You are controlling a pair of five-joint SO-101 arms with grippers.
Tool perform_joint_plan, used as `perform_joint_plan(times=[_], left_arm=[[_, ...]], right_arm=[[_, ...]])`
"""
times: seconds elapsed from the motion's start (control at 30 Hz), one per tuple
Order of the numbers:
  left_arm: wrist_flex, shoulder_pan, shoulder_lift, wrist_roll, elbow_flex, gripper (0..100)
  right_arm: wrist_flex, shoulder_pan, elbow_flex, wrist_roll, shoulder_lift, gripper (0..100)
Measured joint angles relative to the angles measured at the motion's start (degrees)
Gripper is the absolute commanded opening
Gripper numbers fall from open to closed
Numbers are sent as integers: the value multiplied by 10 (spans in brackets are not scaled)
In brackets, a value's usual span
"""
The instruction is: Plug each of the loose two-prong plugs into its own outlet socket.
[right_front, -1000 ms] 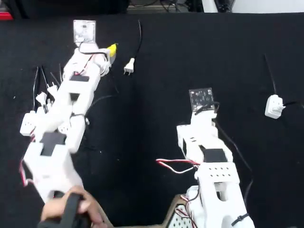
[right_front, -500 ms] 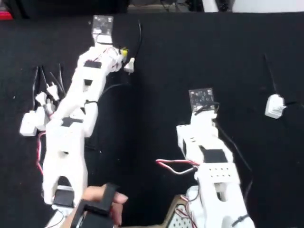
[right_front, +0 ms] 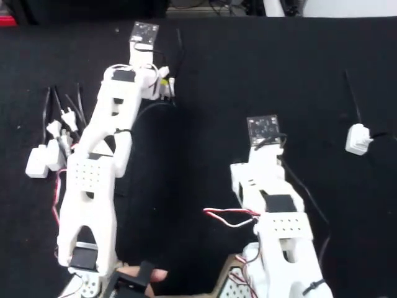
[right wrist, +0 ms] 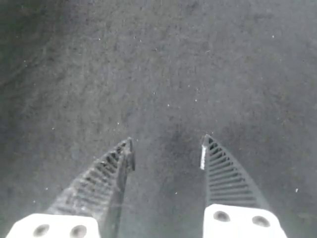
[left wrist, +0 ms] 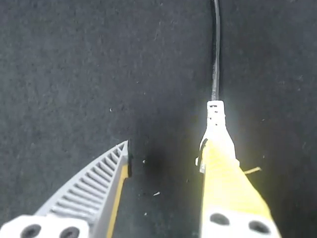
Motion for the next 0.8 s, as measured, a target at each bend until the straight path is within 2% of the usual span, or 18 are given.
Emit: perform_joint_plan(times=[0.27,0.5,0.63,0.8], left_arm=[[65,-4,9,0,-24,234],[155,-2,-1,-4,-30,234],[143,-1,-20,-2,-41,239],[61,-1,-20,66,-43,240]], right_arm=[[0,0,0,0,0,198],[0,0,0,0,0,198],[0,0,0,0,0,198],[0,0,0,0,0,198]])
